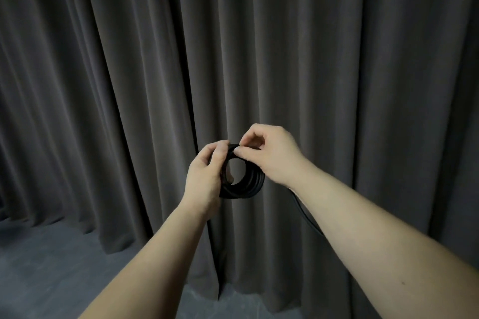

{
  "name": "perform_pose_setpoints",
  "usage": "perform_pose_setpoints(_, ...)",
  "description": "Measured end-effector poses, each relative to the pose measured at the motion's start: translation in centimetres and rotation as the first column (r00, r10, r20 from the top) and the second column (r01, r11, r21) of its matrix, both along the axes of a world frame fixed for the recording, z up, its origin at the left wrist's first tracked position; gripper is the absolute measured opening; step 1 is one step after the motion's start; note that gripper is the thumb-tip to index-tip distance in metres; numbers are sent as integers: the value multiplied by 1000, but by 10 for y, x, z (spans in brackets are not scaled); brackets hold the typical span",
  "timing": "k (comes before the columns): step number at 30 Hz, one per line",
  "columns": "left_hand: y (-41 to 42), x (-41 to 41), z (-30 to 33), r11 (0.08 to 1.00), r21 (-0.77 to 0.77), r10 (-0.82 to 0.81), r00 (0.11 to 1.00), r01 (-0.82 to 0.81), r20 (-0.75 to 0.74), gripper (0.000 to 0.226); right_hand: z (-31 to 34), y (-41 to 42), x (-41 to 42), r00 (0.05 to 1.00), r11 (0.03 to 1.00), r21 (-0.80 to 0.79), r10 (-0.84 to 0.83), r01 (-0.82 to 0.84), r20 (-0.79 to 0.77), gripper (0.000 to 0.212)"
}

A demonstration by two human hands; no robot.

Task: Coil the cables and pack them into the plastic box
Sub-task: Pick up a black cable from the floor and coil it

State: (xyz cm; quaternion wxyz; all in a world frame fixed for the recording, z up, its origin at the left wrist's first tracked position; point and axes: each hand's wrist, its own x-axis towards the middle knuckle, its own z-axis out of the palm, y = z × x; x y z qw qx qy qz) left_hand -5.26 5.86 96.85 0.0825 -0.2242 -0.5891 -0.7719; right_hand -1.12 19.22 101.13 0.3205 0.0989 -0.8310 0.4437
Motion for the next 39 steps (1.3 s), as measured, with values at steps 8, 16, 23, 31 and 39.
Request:
perform_pose_setpoints(8, -15, -16, -9, 985, 59, -162, 987, 161, 7, 37, -15, -17, -12, 988, 990, -69, -130, 124, -80, 12)
perform_pose_setpoints(16, -11, -21, -16, 961, 163, -236, 969, 221, 78, 29, -31, -6, -15, 951, 943, -180, -297, 279, -86, 19)
perform_pose_setpoints(23, 10, -31, -17, 970, 211, -135, 988, 119, 67, 32, -48, 3, -21, 918, 936, 39, -333, 349, -217, 18)
perform_pose_setpoints(31, 21, -35, -10, 972, 219, -110, 991, 90, 79, 44, -51, 11, -38, 891, 920, 90, -339, 381, -300, 28)
perform_pose_setpoints(39, 29, -36, -5, 951, 245, -214, 973, 190, 79, 52, -52, 18, -45, 983, 983, -137, -142, 125, -121, 35)
